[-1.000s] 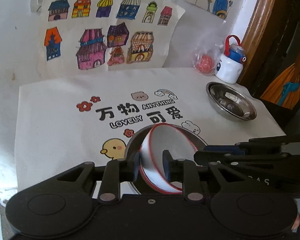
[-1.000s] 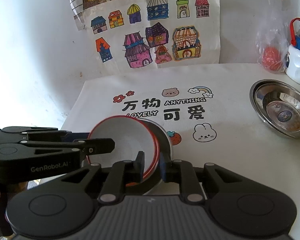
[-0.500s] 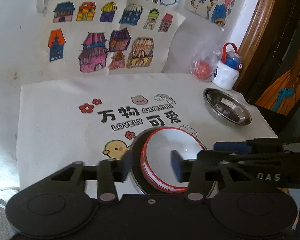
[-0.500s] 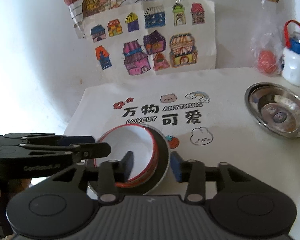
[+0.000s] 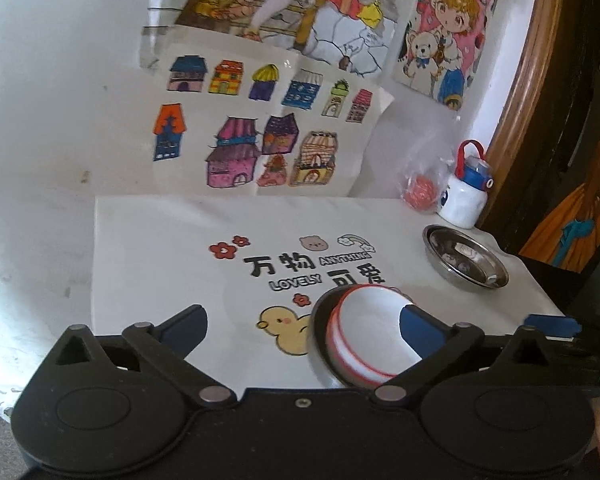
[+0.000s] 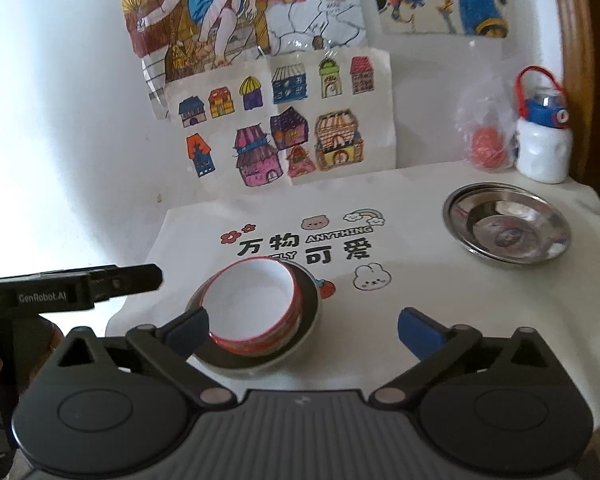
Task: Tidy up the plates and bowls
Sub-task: 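Open both grippers to release the white bowl in the stack, then move both open grippers to the steel bowl rim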
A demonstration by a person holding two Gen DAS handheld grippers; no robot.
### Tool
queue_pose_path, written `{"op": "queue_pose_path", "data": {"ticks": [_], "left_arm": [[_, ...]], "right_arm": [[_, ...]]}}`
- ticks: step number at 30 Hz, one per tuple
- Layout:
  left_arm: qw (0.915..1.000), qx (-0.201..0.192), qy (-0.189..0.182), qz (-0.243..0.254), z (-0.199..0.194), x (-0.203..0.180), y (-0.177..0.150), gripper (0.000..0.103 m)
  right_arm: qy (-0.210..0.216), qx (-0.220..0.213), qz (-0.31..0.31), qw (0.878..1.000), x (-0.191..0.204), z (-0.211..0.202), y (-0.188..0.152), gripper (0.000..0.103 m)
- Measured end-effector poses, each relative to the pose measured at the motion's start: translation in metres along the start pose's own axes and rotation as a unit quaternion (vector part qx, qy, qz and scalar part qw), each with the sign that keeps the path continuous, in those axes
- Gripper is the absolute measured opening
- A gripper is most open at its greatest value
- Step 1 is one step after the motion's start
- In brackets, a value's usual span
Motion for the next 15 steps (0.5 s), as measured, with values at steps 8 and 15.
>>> {"op": "queue_pose_path", "data": {"ticks": [8,15], "left_arm": [[0.9998,0.004,0.008,0.020,-0.013,-0.003,-0.028,0.102],[0.9988,0.005,0.016,0.046,-0.023,-0.009,-0.054,0.102]], "right_arm": [[-0.034,-0.043,0.000,0.998,0.000,-0.023,-0.030,0.103],[-0.085,-0.074,-0.024,0.993,0.006,-0.034,-0.060,0.103]]}}
Point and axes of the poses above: each gripper's, at about its wrist camera, not at the fingertips, and z roughly the way its jaws point, x to its left, y to its top, the point moved 5 cm from there along z, roughly the way its jaws point, and after that the axes turned 15 degrees about z, right-handed, at the moved point
